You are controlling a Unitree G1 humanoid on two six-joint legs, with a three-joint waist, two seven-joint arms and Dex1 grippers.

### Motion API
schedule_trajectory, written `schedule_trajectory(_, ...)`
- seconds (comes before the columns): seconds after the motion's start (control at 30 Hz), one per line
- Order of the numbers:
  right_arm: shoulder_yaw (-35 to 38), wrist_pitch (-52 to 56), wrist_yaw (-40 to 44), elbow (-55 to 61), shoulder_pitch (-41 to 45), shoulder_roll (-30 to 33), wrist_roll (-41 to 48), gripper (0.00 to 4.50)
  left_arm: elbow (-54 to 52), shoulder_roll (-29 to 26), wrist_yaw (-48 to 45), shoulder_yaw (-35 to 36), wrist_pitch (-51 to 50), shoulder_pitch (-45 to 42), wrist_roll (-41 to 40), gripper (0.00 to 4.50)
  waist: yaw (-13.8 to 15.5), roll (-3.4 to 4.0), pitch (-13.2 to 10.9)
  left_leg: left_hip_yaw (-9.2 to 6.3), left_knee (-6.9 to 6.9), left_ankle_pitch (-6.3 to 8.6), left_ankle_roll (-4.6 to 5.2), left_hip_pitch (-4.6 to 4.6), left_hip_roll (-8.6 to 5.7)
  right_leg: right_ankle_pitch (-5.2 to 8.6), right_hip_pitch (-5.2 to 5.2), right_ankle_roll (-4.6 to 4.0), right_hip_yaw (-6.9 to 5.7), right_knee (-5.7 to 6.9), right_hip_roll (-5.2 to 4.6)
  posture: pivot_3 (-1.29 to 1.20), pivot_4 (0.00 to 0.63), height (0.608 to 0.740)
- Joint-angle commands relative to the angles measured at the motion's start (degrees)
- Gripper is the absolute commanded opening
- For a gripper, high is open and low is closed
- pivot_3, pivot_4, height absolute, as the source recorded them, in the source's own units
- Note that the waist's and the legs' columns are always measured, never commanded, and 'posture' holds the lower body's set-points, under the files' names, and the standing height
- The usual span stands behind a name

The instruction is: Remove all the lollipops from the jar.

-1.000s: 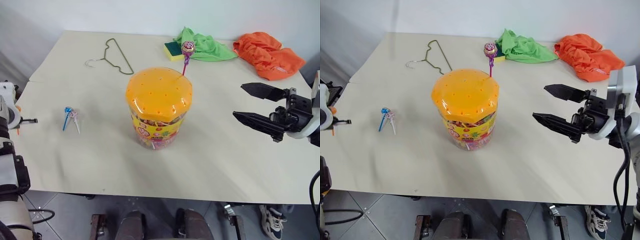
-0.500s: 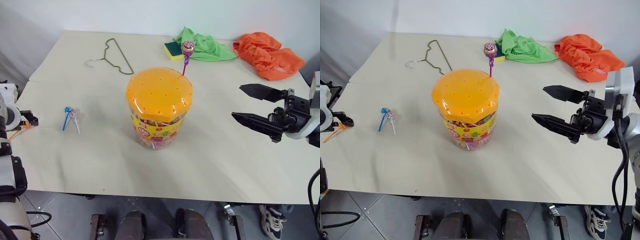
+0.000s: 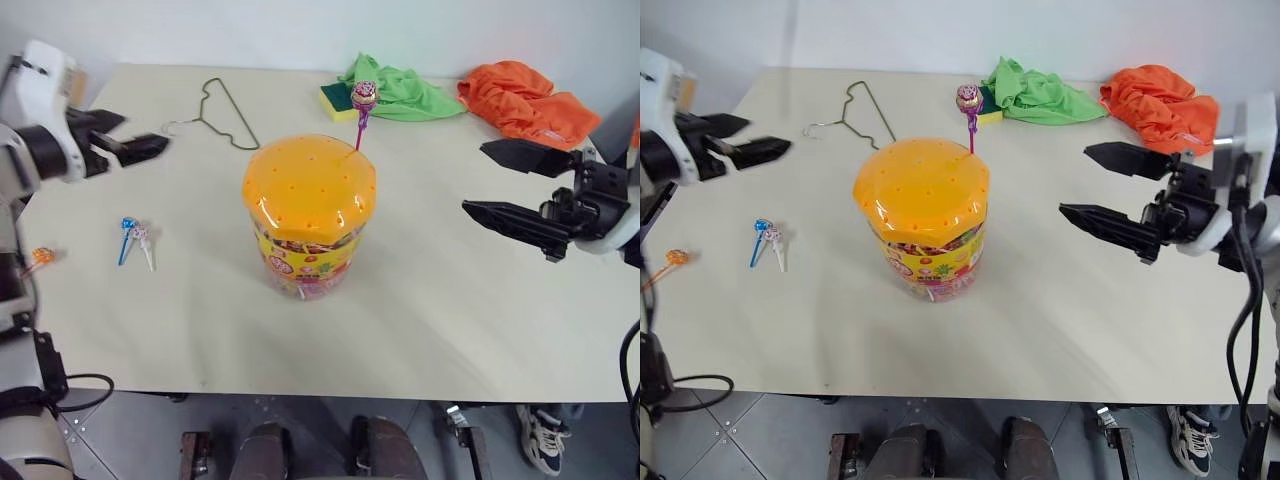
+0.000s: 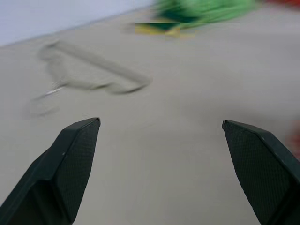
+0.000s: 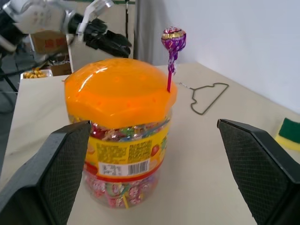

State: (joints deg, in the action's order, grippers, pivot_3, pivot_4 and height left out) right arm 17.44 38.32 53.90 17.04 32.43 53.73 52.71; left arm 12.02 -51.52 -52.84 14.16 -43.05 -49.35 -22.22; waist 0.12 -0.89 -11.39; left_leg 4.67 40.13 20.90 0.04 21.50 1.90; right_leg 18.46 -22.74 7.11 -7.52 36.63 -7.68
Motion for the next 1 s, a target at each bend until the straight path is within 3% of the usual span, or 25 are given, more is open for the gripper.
schedule_trajectory(0.03,-5.79,4.83,-2.44,-2.17,5.92,0.63,-2.52,4.5,-0.9,1.98,-7.45,4.59,10.16,0.25,-5.46,4.43,-0.17,0.0,0.0,0.0,0.0,0.0,0.0,0.0,0.0,0.0,0.0,0.0,0.01,0.01,-0.01,0.0,0.15,0.74)
schedule_trajectory(0.23,-10.71,3.09,-2.12,-11.2,17.37,-9.06,-4.66,4.5,3.26,6.78,-19.99,6.31,19.04,0.25,-12.84,4.43,-0.34,0.0,0.0,0.0,0.02,0.0,0.0,0.01,-0.04,0.0,-0.01,0.0,0.0,0.05,-0.02,0.0,0.15,0.74)
schedule_trajectory(0.37,-12.69,2.42,-1.59,-19.17,24.16,-15.4,-6.95,4.5,4.48,5.55,-27.15,4.47,19.18,1.79,-13.92,4.43,-0.48,0.0,0.0,-0.05,0.02,0.0,0.0,0.02,-0.04,0.0,-0.02,0.0,-0.05,0.09,-0.02,0.0,0.15,0.74)
schedule_trajectory(0.6,-16.68,-1.1,3.16,-31.14,31.84,-22.81,-13.18,4.5,2.93,5.33,-27.78,3.7,19.53,5.03,-13.97,4.43,-1.25,0.0,0.0,-0.1,-0.02,0.0,0.0,0.02,-0.04,0.0,-0.05,0.0,-0.06,0.17,-0.02,0.0,0.15,0.74)
schedule_trajectory(0.77,-18.35,-1.97,7.56,-34.9,34.53,-24.5,-16.06,4.5,0.92,5.17,-26.8,4.11,18.99,6.42,-14.63,4.43,-1.96,0.01,0.0,-0.2,-0.06,0.0,0.01,0.02,-0.04,0.0,-0.06,0.0,-0.09,0.23,-0.03,0.0,0.15,0.74)
schedule_trajectory(0.87,-17.7,-1.63,8.33,-35.38,35.59,-25.43,-16.3,3.89,-0.45,5.34,-26.14,4.64,18.63,7.11,-15.78,4.5,-2.01,0.01,0.0,-0.22,-0.06,0.0,0.01,0.02,-0.04,0.0,-0.05,0.0,-0.09,0.25,-0.04,0.0,0.15,0.74)
schedule_trajectory(1.0,-17.09,-1.73,9.4,-35.24,36.08,-25.7,-16.62,2.56,-1.09,5.34,-25.56,4.71,18.63,7.8,-16.39,4.5,-1.97,0.01,0.0,-0.24,-0.06,0.0,0.0,0.02,-0.05,0.0,-0.05,0.0,-0.08,0.25,-0.04,0.0,0.15,0.74)
